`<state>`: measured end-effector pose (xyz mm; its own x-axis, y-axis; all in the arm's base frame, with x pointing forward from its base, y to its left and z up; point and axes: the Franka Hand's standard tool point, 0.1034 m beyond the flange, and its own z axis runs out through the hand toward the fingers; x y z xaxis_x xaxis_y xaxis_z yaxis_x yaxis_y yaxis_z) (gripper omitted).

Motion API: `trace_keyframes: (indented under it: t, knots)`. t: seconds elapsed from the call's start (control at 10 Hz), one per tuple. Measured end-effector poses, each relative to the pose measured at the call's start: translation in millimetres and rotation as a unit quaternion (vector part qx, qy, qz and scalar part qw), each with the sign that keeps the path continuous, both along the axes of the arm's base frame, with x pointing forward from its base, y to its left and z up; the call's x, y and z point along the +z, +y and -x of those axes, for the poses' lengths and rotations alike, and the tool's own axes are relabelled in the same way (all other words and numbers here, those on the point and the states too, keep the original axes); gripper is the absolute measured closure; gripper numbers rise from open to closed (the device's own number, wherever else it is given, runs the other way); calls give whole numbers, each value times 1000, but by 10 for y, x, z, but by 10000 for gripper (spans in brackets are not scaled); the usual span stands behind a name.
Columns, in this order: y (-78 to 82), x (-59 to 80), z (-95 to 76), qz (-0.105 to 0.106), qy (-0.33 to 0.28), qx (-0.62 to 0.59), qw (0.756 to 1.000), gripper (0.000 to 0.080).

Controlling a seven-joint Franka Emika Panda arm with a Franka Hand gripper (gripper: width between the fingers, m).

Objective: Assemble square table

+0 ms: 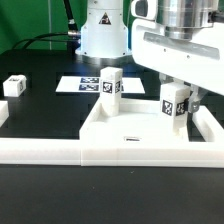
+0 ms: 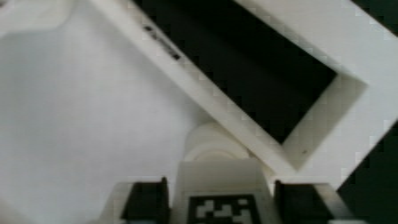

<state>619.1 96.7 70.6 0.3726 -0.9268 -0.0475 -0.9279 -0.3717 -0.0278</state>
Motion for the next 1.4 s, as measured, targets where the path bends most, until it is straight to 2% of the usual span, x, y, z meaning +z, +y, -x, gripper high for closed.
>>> trace_keyframes:
  t: [0.4,0.8,0.9,1.0,1.1,1.2,1.4]
  knots:
    - [173,-19,-55,-6,-14,-173,985,514]
    - [181,-16,-72,-8,-6,-261,965,502]
    - [180,-16,-72,-8,-6,-259,966,315]
    - [180,-16,-72,-8,-6,-256,967,315]
    - [179,-16,-72,-7,-7,-244,970,206]
    - [170,-15,-74,-7,-7,-242,970,163]
    - [-34,54,-88,-3,-22,-62,998,151]
